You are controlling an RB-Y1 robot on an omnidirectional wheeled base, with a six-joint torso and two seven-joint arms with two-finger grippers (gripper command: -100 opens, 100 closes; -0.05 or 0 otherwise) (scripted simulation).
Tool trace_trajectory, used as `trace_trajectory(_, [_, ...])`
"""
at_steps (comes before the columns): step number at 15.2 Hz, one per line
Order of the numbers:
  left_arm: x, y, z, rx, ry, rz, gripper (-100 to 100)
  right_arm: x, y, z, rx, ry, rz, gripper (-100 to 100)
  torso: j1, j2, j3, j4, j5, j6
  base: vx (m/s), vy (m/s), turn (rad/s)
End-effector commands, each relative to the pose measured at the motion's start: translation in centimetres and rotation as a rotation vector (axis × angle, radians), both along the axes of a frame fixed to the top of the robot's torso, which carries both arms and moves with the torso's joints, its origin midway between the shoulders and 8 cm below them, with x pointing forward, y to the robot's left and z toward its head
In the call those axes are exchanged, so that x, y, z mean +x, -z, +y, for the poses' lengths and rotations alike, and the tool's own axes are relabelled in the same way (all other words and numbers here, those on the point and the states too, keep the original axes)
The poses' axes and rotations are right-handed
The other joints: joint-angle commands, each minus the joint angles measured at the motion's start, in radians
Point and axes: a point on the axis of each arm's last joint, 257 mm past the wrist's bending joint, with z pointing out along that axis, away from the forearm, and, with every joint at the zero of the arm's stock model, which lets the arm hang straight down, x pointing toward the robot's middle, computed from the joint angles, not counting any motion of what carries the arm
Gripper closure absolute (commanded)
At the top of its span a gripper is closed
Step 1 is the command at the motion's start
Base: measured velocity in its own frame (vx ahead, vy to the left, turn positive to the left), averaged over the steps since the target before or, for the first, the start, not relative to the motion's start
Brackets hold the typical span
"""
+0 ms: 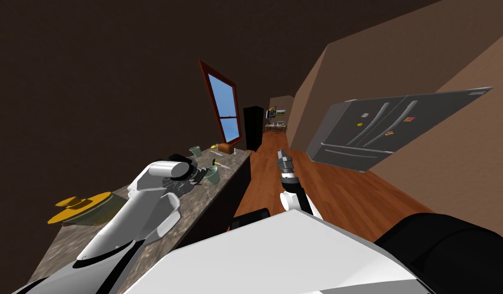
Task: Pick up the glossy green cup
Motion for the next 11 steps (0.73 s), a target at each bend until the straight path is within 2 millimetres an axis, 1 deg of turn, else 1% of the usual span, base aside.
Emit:
trace_trajectory(1, [0.0, 0.0, 0.0, 0.0, 0.0, 0.0, -100, 0.0, 0.0, 0.0, 0.0, 0.0, 0.0, 0, 0.0, 0.0, 0.0, 0.0, 0.0, 0.0, -0.006, 0.003, -0.02])
trace_trajectory(2, [0.1, 0.1, 0.0, 0.0, 0.0, -0.002, 100, 0.0, 0.0, 0.0, 0.0, 0.0, 0.0, 0, 0.0, 0.0, 0.0, 0.0, 0.0, 0.0, 0.0, 0.0, 0.0])
trace_trajectory(6, [0.1, 0.1, -0.3, -0.003, 0.009, -0.001, 100, 0.0, 0.0, 0.0, 0.0, 0.0, 0.0, 0, -0.002, -0.001, 0.0, 0.0, -0.002, -0.003, 0.0, 0.0, -0.01])
trace_trajectory(7, [-0.2, -0.9, -0.3, 0.0, 0.009, -0.002, 100, 0.0, 0.0, 0.0, 0.0, 0.0, 0.0, 0, -0.001, -0.002, -0.001, 0.0, -0.001, -0.003, 0.003, -0.002, 0.088])
trace_trajectory(9, [-0.5, -1.5, -0.5, 0.0, 0.016, -0.002, 100, 0.0, 0.0, 0.0, 0.0, 0.0, 0.0, 0, -0.001, -0.002, -0.001, 0.0, -0.002, -0.004, 0.013, -0.006, 0.107])
trace_trajectory(10, [-0.6, -1.8, -0.6, 0.001, 0.018, -0.001, 100, 0.0, 0.0, 0.0, 0.0, 0.0, 0.0, 0, -0.001, -0.002, -0.001, 0.0, -0.002, -0.004, 0.014, -0.006, 0.065])
trace_trajectory(11, [-0.4, -1.3, -0.4, 0.0, 0.015, -0.003, 100, 0.0, 0.0, 0.0, 0.0, 0.0, 0.0, 0, -0.001, -0.002, -0.001, 0.0, -0.002, -0.004, 0.008, -0.003, 0.023])
